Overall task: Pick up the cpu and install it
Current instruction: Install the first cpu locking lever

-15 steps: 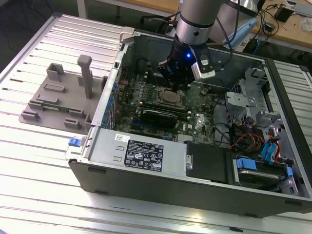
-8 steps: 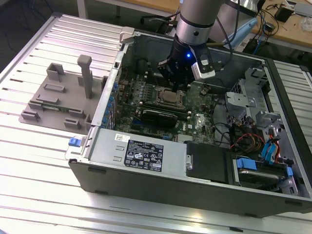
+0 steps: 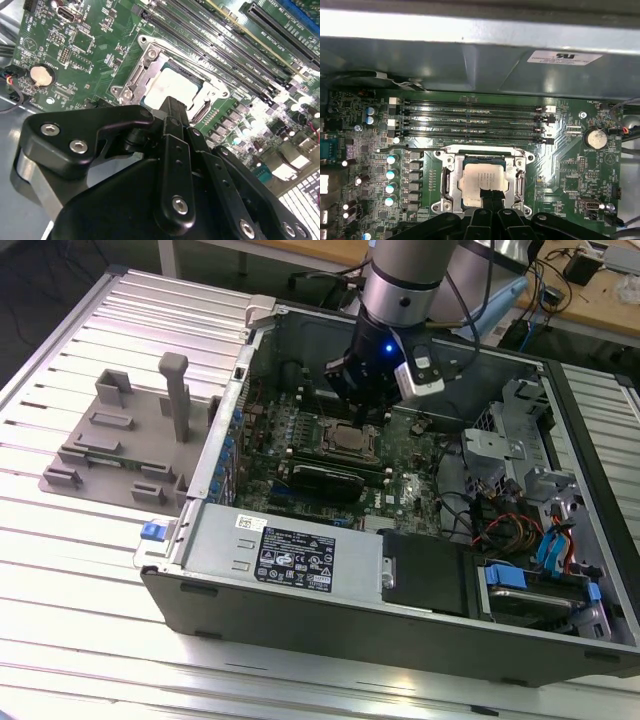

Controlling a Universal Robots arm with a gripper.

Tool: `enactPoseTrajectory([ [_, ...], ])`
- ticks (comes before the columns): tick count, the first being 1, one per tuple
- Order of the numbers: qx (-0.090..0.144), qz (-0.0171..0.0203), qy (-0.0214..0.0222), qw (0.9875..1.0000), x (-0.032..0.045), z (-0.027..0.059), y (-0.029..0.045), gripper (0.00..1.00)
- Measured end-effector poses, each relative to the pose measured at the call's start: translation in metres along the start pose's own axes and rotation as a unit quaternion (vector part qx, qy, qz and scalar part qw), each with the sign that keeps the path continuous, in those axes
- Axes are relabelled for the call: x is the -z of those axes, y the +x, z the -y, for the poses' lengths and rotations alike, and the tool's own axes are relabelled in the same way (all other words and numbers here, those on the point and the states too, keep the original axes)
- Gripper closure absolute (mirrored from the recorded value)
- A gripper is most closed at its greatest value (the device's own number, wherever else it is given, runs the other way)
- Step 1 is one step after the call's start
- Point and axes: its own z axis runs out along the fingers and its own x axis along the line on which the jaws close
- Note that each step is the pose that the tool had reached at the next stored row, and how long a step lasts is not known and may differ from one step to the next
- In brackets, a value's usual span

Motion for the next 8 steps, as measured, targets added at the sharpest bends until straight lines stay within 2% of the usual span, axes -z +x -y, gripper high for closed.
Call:
enactPoseTrajectory([
  [1,0.000,0.0000,0.0000,1.0000,0.0050,0.0000,-0.0001,0.89],
  [4,0.000,0.0000,-0.0001,1.0000,0.0059,0.0000,-0.0001,0.89],
  [6,0.000,0.0000,0.0000,1.0000,0.0060,-0.0001,0.0032,0.89],
  [8,0.000,0.0003,0.0000,1.0000,0.0061,-0.0004,0.0096,0.89],
])
